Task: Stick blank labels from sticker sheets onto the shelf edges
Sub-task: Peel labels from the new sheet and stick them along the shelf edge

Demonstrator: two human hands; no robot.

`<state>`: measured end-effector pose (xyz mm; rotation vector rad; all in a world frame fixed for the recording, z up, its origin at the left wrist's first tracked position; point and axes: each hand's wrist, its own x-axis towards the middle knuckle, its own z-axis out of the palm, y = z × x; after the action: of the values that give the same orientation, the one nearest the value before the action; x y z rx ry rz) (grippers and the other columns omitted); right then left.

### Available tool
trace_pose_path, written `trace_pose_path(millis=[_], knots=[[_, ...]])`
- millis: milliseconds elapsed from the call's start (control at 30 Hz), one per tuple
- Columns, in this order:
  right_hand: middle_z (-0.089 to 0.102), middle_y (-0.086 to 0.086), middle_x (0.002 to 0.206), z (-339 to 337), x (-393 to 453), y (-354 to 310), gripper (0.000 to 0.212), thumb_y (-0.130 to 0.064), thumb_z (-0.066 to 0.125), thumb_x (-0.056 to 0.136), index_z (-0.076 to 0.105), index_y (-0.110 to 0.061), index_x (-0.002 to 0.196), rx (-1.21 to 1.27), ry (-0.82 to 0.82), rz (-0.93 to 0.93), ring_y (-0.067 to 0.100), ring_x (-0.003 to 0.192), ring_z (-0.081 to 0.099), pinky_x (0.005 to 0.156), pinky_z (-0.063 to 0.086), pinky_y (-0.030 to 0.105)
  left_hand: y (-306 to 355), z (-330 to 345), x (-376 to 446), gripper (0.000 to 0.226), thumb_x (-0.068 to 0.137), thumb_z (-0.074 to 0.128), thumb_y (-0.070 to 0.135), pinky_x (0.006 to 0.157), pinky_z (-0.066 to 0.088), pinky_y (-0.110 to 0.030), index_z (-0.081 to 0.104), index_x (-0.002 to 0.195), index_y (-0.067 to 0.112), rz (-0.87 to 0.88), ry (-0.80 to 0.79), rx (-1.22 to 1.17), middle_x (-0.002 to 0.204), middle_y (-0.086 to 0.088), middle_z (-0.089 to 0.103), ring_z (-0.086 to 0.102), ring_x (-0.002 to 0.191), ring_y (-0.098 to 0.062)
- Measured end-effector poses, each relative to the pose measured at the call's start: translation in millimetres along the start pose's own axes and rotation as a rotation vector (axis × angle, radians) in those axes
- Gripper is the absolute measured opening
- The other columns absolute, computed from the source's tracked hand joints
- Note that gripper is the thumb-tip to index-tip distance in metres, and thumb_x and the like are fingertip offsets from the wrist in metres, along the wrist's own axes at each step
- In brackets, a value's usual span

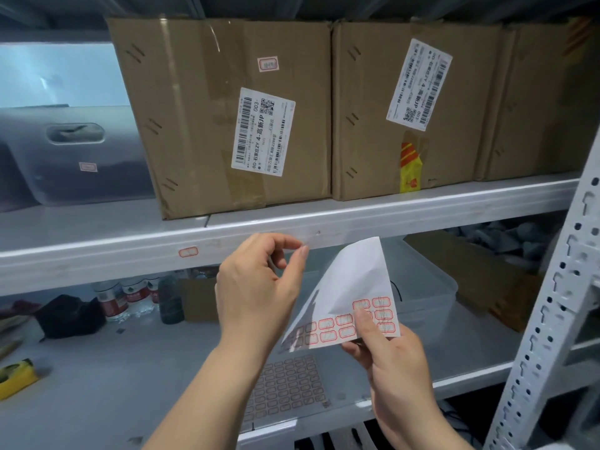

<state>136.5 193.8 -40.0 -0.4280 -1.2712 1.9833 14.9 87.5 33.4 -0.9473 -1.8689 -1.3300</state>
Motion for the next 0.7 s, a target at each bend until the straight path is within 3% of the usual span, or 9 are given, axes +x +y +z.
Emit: trace_pose_path(millis=[700], knots=[[0.082,0.014,0.089,-8.1,7.1,0.2,0.027,-0.036,0.07,0.078,0.083,-0.014,0.088,-0.018,0.009,-0.001,0.024,0.085,0.08,0.063,0.059,0.02,-3.3,20.9,3.8,0.011,0.089,0.079,0.036,0.054,0.05,-0.035,0.076,0.082,0.028,-0.055,0.184,-0.004,0.065,0.01,0.061,0.059,0.061,-0.01]])
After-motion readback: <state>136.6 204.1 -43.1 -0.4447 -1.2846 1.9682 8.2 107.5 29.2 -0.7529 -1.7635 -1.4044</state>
